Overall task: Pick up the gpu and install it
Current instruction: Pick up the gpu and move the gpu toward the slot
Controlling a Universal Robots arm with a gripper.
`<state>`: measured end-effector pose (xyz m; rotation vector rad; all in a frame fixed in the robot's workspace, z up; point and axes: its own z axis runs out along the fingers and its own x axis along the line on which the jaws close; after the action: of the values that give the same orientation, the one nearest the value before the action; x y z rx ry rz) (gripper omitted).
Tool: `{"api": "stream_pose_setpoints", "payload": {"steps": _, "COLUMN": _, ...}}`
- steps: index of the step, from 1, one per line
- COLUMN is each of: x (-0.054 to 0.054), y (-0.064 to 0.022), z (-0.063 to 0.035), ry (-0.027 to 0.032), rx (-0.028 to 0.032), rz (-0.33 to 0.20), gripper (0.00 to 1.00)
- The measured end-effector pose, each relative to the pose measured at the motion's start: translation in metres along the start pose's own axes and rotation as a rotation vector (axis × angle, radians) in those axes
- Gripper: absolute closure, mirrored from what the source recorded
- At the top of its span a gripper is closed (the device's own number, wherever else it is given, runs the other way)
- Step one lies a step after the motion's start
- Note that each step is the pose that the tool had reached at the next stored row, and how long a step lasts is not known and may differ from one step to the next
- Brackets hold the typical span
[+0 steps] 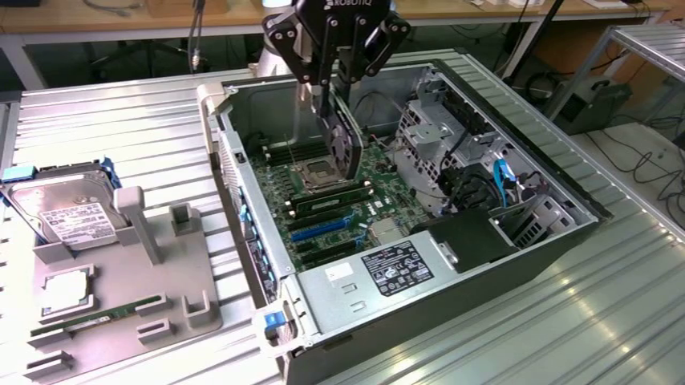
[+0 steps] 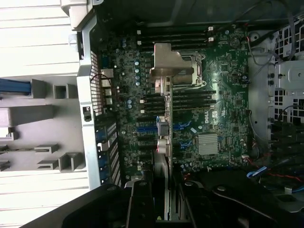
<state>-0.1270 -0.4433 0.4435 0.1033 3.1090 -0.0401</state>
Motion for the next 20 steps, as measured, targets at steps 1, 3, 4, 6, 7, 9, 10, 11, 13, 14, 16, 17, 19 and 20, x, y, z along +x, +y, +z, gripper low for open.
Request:
{"api": "stream_pose_setpoints", "payload": {"steps": 1, "x": -0.0004, "y": 0.0000, "z": 0.0000, "ry": 0.0000, "rx": 0.0001, "rz": 0.000, "gripper": 0.74}}
{"api": "stream_pose_setpoints", "payload": {"steps": 3, "x": -0.0012, "y": 0.0001, "z": 0.0001, "ry": -0.0001, "rx": 0.0003, "rz": 0.000, "gripper": 0.74}}
{"api": "stream_pose_setpoints", "payload": {"steps": 4, "x": -0.0015, "y": 0.0001, "z": 0.0001, "ry": -0.0001, "rx": 0.0003, "rz": 0.000, "gripper": 0.74}}
{"api": "stream_pose_setpoints", "payload": {"steps": 6, "x": -0.0023, "y": 0.0002, "z": 0.0001, "ry": -0.0001, "rx": 0.0006, "rz": 0.000, "gripper": 0.74}}
{"api": "stream_pose_setpoints", "payload": {"steps": 7, "x": -0.0027, "y": 0.0002, "z": 0.0001, "ry": -0.0001, "rx": 0.0007, "rz": 0.000, "gripper": 0.74}}
{"api": "stream_pose_setpoints", "payload": {"steps": 9, "x": -0.0034, "y": 0.0002, "z": 0.0001, "ry": -0.0001, "rx": 0.0010, "rz": 0.000, "gripper": 0.74}}
{"api": "stream_pose_setpoints", "payload": {"steps": 10, "x": -0.0038, "y": 0.0003, "z": 0.0001, "ry": -0.0001, "rx": 0.0011, "rz": 0.000, "gripper": 0.74}}
{"api": "stream_pose_setpoints", "payload": {"steps": 11, "x": -0.0043, "y": 0.0003, "z": 0.0001, "ry": -0.0001, "rx": 0.0012, "rz": 0.000, "gripper": 0.74}}
{"api": "stream_pose_setpoints", "payload": {"steps": 13, "x": -0.0051, "y": 0.0003, "z": 0.0002, "ry": -0.0002, "rx": 0.0015, "rz": 0.000, "gripper": 0.74}}
{"api": "stream_pose_setpoints", "payload": {"steps": 14, "x": -0.0055, "y": 0.0004, "z": 0.0002, "ry": -0.0001, "rx": 0.0017, "rz": 0.000, "gripper": 0.74}}
{"api": "stream_pose_setpoints", "payload": {"steps": 16, "x": -0.0062, "y": 0.0004, "z": 0.0002, "ry": -0.0001, "rx": 0.0020, "rz": 0.000, "gripper": 0.74}}
{"api": "stream_pose_setpoints", "payload": {"steps": 17, "x": -0.0066, "y": 0.0004, "z": 0.0002, "ry": -0.0002, "rx": 0.0021, "rz": 0.000, "gripper": 0.74}}
{"api": "stream_pose_setpoints", "payload": {"steps": 19, "x": -0.0073, "y": 0.0005, "z": 0.0002, "ry": -0.0002, "rx": 0.0023, "rz": 0.000, "gripper": 0.74}}
{"api": "stream_pose_setpoints", "payload": {"steps": 20, "x": -0.0077, "y": 0.0005, "z": 0.0003, "ry": -0.0002, "rx": 0.0024, "rz": 0.000, "gripper": 0.74}}
